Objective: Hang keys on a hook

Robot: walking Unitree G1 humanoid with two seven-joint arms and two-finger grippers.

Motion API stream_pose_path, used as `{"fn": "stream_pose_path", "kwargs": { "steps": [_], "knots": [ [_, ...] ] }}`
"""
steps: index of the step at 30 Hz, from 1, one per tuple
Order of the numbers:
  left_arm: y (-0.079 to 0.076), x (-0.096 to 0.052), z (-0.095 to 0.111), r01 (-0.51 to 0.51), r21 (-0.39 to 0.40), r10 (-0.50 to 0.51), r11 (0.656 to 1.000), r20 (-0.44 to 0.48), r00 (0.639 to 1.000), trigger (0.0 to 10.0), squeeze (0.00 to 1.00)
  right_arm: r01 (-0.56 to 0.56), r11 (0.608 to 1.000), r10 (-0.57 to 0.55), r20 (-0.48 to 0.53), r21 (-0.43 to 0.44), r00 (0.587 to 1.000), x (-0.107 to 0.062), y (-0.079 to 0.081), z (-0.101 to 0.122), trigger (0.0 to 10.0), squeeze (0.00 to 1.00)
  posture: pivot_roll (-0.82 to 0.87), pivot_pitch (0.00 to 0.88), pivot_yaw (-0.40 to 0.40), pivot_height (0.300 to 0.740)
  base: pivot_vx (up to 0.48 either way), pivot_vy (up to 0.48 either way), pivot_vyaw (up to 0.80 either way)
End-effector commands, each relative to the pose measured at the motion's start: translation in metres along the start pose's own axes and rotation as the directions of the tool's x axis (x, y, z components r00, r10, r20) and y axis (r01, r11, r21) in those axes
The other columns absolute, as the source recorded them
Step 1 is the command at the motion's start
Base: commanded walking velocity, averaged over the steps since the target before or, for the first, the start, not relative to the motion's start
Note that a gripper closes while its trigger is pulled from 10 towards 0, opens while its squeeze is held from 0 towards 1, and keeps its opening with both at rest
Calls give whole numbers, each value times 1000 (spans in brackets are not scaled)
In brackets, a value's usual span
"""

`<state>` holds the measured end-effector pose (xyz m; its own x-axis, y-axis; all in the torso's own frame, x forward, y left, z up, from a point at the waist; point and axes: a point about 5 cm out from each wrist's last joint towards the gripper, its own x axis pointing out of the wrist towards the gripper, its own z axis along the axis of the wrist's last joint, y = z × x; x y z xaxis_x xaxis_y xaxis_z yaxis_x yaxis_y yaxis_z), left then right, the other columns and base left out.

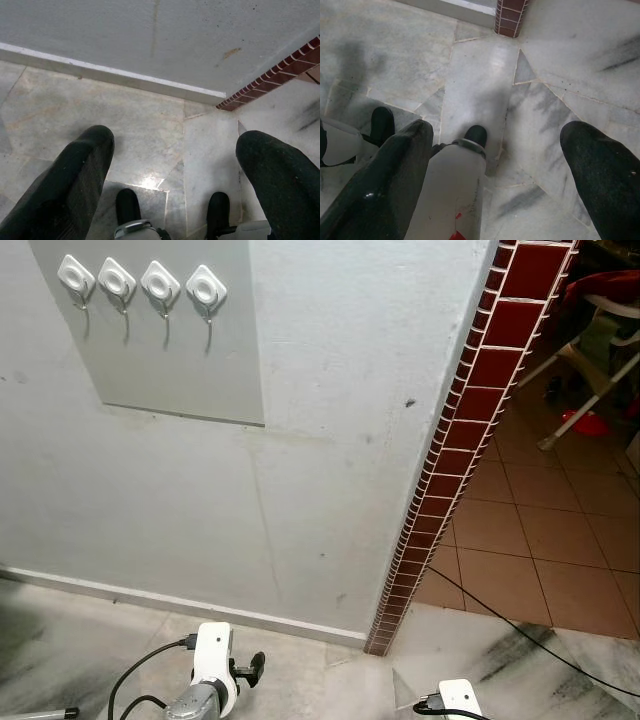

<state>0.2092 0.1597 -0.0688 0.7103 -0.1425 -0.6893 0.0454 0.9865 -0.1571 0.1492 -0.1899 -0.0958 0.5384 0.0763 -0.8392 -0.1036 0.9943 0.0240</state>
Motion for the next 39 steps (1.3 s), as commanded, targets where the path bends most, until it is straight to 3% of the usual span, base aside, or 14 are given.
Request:
{"fn": "stream_pose_path", "kwargs": {
  "steps": [1, 4, 8, 19, 39],
  "knots": [
    [3, -5, -20, 69, 267, -30, 961, -148, 989, 10000, 0, -11, 979, 17, 26, -205, 1000, 6, 9, 23, 10000, 0, -57, 0, -5, 740, 0, 0, 0],
    [2, -5, -17, 111, 254, -76, 961, -142, 987, 10000, 0, -19, 963, 27, 25, -269, 999, 6, 2, 28, 10000, 0, -53, 0, -5, 740, 0, 0, 0],
    [0, -5, -18, 137, 268, -100, 954, -147, 984, 10000, 0, -41, 959, 50, 24, -280, 998, 6, 4, 29, 10000, 0, -52, 0, -6, 740, 0, 0, 0],
    [-3, -7, -22, 161, 245, -128, 956, -145, 981, 10000, 0, -63, 958, 64, -5, -279, 998, 7, 12, 23, 10000, 0, -42, 0, -15, 740, 0, 0, 0],
    [-3, -7, -22, 161, 245, -128, 956, -145, 981, 10000, 0, -63, 958, 64, -5, -279, 998, 7, 12, 23, 10000, 0, -42, 0, -15, 740, 0, 0, 0]
  ]
}}
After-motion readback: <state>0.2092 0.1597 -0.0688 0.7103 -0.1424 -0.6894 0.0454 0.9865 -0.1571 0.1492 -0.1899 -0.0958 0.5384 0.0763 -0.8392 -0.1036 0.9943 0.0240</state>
